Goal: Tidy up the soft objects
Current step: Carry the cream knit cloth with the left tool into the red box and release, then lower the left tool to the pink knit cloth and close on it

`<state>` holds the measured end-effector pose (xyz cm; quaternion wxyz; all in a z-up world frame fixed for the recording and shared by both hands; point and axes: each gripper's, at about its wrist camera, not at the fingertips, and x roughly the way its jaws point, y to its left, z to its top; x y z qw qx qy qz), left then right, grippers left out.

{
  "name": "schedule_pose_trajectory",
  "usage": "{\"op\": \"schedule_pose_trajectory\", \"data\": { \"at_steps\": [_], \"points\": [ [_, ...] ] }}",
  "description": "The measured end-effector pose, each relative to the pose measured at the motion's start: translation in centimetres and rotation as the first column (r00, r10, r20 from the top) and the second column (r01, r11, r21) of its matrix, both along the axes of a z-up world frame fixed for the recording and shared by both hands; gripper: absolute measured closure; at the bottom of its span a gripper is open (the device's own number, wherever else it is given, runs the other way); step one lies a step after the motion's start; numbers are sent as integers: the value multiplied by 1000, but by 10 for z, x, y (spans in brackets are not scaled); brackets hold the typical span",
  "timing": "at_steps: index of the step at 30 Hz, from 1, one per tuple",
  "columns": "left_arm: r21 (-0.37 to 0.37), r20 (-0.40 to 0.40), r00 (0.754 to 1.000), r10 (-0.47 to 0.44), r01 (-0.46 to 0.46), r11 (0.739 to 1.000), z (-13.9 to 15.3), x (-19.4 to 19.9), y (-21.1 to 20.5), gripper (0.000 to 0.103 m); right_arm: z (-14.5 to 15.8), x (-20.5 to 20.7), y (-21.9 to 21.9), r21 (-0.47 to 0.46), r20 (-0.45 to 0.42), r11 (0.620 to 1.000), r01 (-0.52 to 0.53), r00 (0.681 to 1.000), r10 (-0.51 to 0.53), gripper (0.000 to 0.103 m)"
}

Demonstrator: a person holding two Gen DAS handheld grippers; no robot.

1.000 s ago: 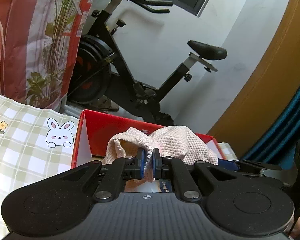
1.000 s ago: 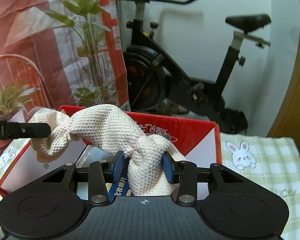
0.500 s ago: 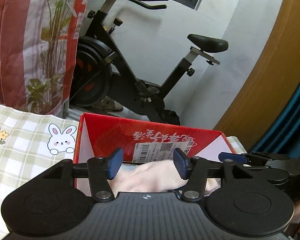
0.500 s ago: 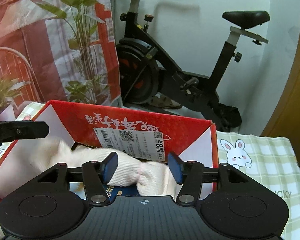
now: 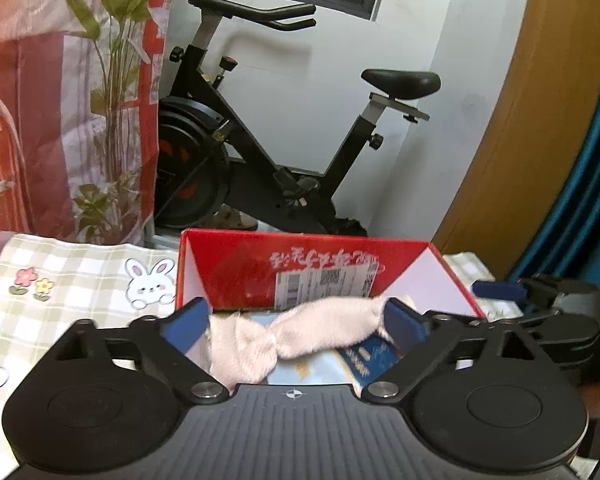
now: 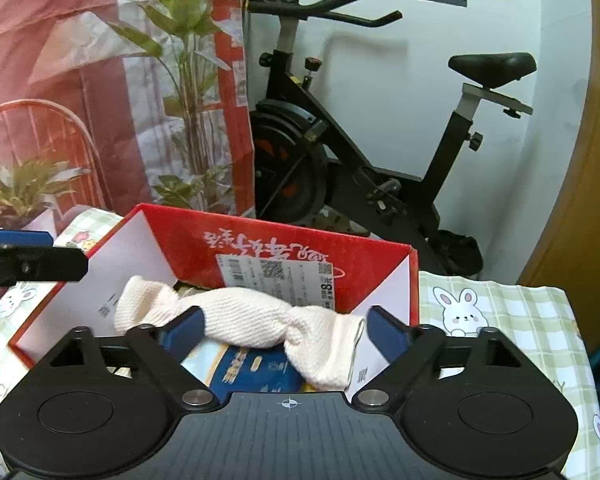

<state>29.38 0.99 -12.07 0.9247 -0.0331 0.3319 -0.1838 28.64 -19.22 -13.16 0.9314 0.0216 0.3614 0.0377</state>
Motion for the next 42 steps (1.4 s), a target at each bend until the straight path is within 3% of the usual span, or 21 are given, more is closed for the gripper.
{"op": "schedule_pose_trajectory", "data": {
  "at_steps": [3, 14, 23, 33, 36, 42],
  "points": [
    [39, -4, 1000, -4, 4, 999, 1, -15, 0, 0, 4, -16, 1, 3, 20, 1000, 1, 1000, -1, 1],
    [100, -21, 1000, -13, 15, 995, -7, -73, 14, 0, 5, -79, 3, 54, 77, 998, 29, 996, -33, 0],
    [64, -52, 999, 9, -6, 998, -27, -112, 29, 0, -9, -135, 19, 88, 94, 996, -16, 996, 8, 0],
    [74, -145, 989, 43, -32, 997, -66, -117, 33, 1, -46, -160, 18, 64, 64, 998, -10, 998, 6, 2],
    [52, -181, 983, 45, -36, 998, -78, -116, 34, 7, -61, -160, 12, 72, 44, 997, 9, 999, -12, 9],
    [-4, -238, 971, 38, -40, 999, -98, -113, 34, 33, -88, -158, -6, 120, 0, 990, 76, 997, -77, 22]
  ]
}}
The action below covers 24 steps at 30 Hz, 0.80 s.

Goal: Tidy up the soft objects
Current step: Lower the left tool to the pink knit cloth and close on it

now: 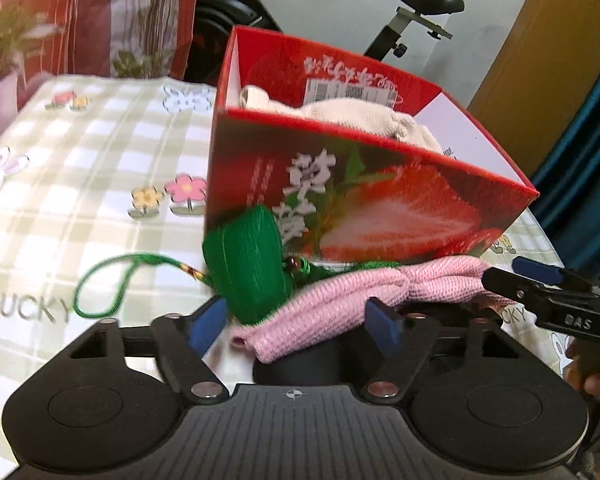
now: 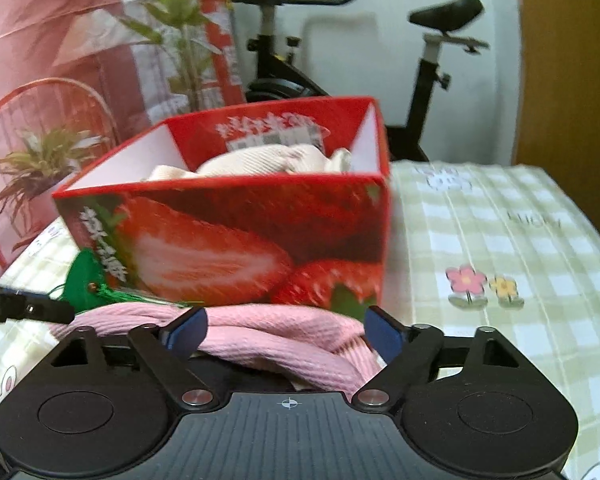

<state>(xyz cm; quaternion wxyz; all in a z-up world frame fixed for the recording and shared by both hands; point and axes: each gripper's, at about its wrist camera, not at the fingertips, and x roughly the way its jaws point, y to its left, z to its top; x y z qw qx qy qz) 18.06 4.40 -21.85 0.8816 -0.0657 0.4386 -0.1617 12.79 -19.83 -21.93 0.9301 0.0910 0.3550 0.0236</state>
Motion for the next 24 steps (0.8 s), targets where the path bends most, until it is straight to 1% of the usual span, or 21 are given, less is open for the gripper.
{"op": "schedule_pose_trajectory", "data": {
  "at_steps": [2, 5, 9, 11, 12, 13, 14, 15, 19, 24],
  "points": [
    [-15, -17, 1000, 0, 0, 1000, -6, 2, -1, 36, -7, 2, -4, 16, -9, 999, 28, 1000, -28, 23],
    [-11, -27, 1000, 8, -8, 1000, -13, 6, -2, 37, -16, 5, -5, 32, -17, 999, 41, 999, -41, 23],
    [-11, -39, 999, 12, -12, 1000, -21, 10, -5, 37, -26, 11, -5, 28, -24, 999, 40, 999, -39, 24],
    [-7, -40, 999, 10, -11, 1000, -25, 9, -6, 37, -32, 13, -4, 28, -24, 999, 44, 999, -44, 26],
    [-6, -41, 999, 10, -10, 1000, -27, 9, -6, 37, -34, 14, -4, 28, -26, 999, 45, 999, -44, 32],
    [-5, -42, 999, 10, -10, 1000, -28, 10, -7, 39, -36, 15, -4, 35, -31, 999, 38, 999, -37, 42],
    [-6, -43, 999, 10, -10, 1000, -31, 10, -7, 42, -39, 15, -3, 41, -40, 999, 26, 999, -24, 47],
    [-9, -46, 999, 10, -10, 1000, -32, 10, -7, 44, -42, 15, -1, 35, -48, 999, 17, 999, -15, 49],
    [-26, -45, 999, 15, -16, 1000, -37, 9, -6, 46, -46, 11, 5, 17, -28, 1000, -7, 1000, 8, 56],
    [-29, -24, 1000, 14, -15, 999, -39, 5, -3, 46, -51, 5, 5, 15, 5, 1000, -20, 1000, 20, 58]
  ]
}}
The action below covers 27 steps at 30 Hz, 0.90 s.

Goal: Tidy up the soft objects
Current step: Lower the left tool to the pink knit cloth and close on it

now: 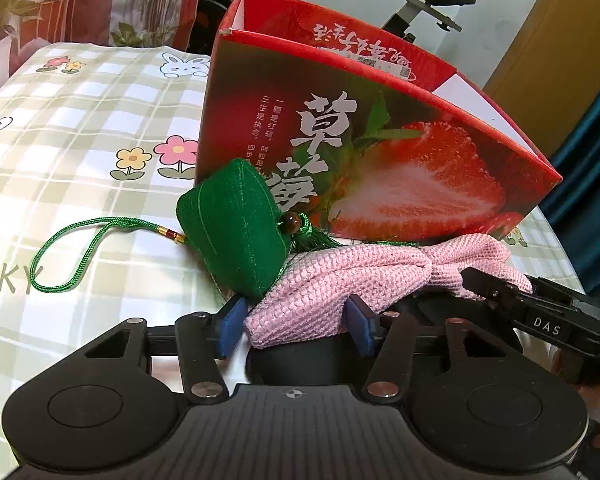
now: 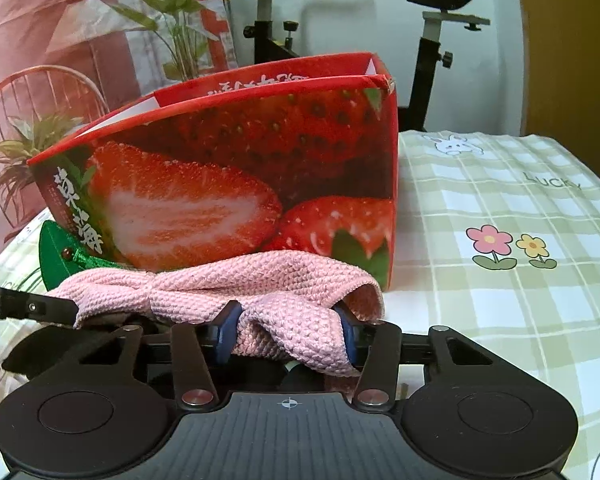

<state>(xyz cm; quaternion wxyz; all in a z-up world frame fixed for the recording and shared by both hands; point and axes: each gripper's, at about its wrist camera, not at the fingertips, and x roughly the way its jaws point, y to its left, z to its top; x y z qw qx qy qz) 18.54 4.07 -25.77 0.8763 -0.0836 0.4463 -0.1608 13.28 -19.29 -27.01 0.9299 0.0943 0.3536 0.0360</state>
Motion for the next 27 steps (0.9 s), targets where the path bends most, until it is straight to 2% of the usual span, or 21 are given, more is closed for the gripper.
{"op": "schedule_pose_trajectory", "data": {
  "at_steps": [10, 11, 13, 14, 15, 17, 20, 27],
  "points": [
    [-13, 15, 1000, 12, -11, 1000, -1, -6, 1, 46, -2, -4, -4, 10, 19, 1000, -11, 1000, 11, 58],
    [-12, 13, 1000, 13, -13, 1000, -1, -6, 2, 48, -2, -4, -4, 14, 21, 1000, -10, 1000, 9, 58],
    [-14, 10, 1000, 9, -9, 1000, 2, -4, 1, 57, -3, -5, -6, 29, 25, 1000, -8, 1000, 7, 63],
    [-15, 13, 1000, 3, -3, 1000, 5, -4, 0, 67, -3, -6, -7, 33, 28, 999, -9, 1000, 8, 64],
    [-11, 22, 1000, -5, 5, 1000, 8, -5, -1, 71, -2, -7, -7, 36, 32, 999, -8, 999, 6, 66],
    [-1, 47, 999, -22, 23, 1000, 14, -7, -4, 77, -1, -8, -10, 48, 36, 999, 4, 999, -6, 70],
    [0, 89, 995, -38, 39, 999, 26, -12, -7, 80, 8, -12, -9, 46, 60, 999, 24, 998, -27, 76],
    [-26, 161, 987, -18, 23, 999, 47, -22, -4, 82, 40, -20, -6, 61, 154, 998, 14, 988, -23, 77]
  ]
}}
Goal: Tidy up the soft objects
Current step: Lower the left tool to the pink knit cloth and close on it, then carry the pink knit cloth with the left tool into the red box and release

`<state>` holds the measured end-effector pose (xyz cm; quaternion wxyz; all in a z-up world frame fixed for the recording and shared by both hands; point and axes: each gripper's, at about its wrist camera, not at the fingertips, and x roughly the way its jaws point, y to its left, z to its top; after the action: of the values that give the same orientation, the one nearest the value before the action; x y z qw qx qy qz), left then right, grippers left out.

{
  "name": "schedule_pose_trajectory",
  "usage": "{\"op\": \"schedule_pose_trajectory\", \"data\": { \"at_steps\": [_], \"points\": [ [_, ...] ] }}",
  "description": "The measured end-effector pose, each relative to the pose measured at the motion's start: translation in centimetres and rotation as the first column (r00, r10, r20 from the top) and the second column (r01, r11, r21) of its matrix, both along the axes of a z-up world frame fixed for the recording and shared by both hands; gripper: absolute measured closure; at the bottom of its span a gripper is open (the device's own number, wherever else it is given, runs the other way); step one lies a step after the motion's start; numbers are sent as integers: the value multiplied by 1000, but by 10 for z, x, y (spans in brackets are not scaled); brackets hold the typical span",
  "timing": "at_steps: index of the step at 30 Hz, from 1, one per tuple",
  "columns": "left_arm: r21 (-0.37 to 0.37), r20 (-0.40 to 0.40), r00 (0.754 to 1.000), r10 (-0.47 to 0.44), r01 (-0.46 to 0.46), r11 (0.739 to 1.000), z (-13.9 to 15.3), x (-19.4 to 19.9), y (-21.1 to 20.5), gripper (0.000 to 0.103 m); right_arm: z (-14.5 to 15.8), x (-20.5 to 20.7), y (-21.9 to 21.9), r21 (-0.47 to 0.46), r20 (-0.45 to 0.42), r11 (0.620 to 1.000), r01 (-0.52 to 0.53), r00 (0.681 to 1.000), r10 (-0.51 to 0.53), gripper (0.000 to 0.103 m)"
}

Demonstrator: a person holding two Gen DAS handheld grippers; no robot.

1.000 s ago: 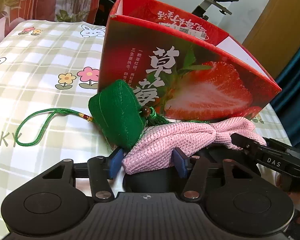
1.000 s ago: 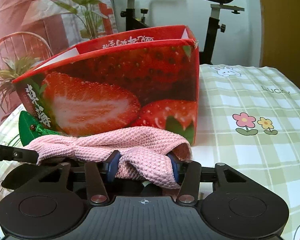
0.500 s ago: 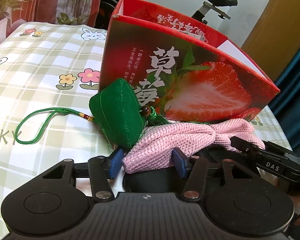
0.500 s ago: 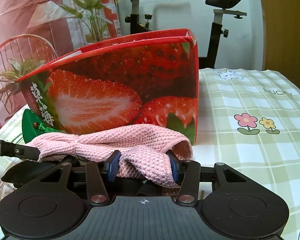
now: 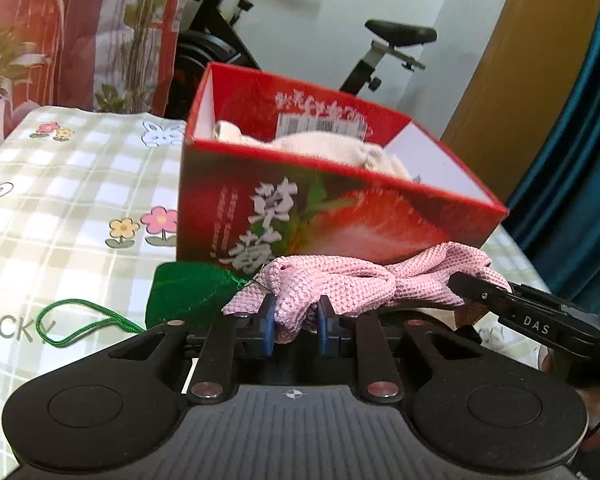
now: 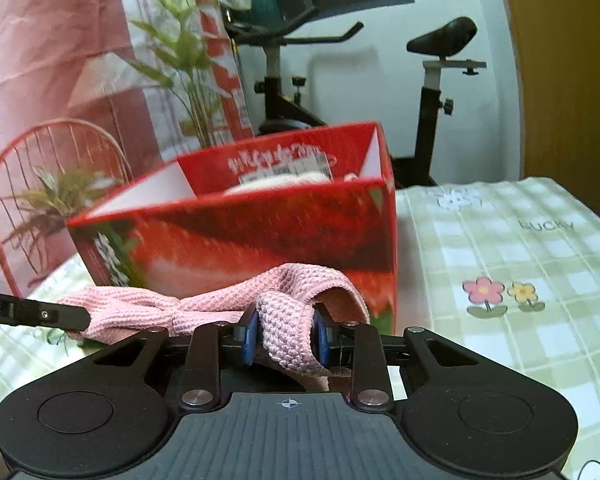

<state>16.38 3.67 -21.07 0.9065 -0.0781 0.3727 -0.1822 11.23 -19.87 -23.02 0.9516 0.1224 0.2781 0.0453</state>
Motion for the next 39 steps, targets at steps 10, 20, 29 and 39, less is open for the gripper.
{"op": "schedule_pose_trajectory", "data": {
  "at_steps": [10, 20, 29, 39],
  "points": [
    [-41, 5, 1000, 22, -22, 999, 6, -12, 9, 82, 9, -9, 6, 13, -11, 1000, -7, 1000, 7, 78],
    [-59, 31, 999, 21, -19, 998, 11, -20, 15, 82, 19, -19, 10, 4, 9, 1000, -11, 1000, 11, 78],
    [-71, 58, 998, 32, -28, 997, 15, -20, 20, 82, 30, -20, 13, -17, 38, 1000, -23, 999, 24, 78],
    [-100, 142, 989, 42, -28, 995, 47, -16, 26, 82, 73, -11, 13, -18, 145, 999, -41, 988, 43, 79]
  ]
}}
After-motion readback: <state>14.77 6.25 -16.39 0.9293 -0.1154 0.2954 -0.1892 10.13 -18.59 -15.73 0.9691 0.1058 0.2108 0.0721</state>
